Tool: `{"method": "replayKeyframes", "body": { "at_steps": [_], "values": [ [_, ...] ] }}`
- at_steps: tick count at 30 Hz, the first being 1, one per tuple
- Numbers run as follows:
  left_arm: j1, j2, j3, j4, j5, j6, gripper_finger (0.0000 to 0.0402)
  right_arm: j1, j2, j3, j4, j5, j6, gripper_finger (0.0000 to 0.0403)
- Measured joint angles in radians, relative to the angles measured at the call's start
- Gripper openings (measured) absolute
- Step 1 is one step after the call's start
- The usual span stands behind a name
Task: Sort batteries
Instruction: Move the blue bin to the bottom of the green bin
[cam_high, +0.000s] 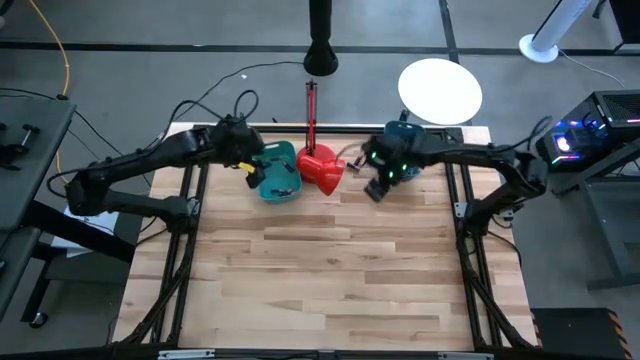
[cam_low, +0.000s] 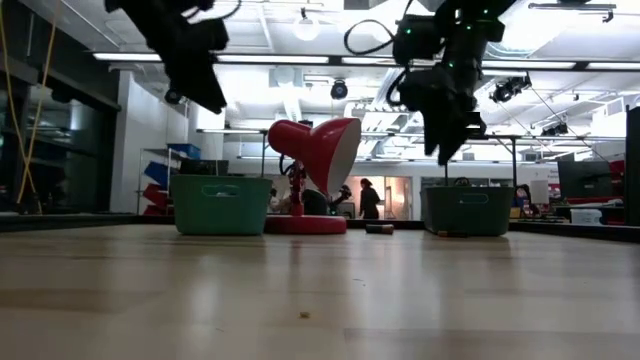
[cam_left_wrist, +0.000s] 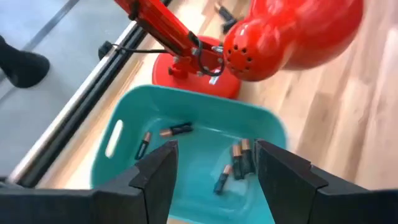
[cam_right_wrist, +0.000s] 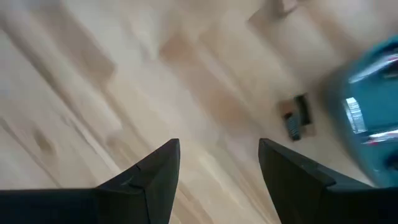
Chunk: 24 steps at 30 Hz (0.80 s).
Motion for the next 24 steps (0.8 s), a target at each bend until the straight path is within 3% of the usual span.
{"method": "replayKeyframes", "body": {
  "at_steps": [2,5,7,14,19,24],
  "values": [
    [-0.005,-0.038,-0.012,0.004,-0.001,-0.056,0.0201,0.048,0.019,-0.024,-0.001,0.014,-0.027,0.0213],
    [-0.005,-0.083,-0.026,0.008,-0.002,-0.123,0.0201,0.087,0.033,-0.066,-0.022,0.137,-0.001,0.0213],
    [-0.005,-0.106,-0.035,0.016,-0.002,-0.152,0.0201,0.08,0.021,-0.079,-0.03,0.225,0.045,0.0213],
    [-0.005,-0.134,-0.037,0.047,-0.004,-0.196,0.0202,0.025,-0.128,-0.031,-0.065,0.37,0.06,0.0213],
    [-0.005,-0.129,-0.037,0.057,-0.004,-0.2,0.0202,-0.055,-0.114,-0.03,-0.225,0.371,-0.029,0.0213],
    [-0.005,-0.129,-0.037,0.057,-0.004,-0.2,0.0202,-0.074,-0.069,-0.031,-0.122,0.343,-0.155,0.0213]
  ]
}}
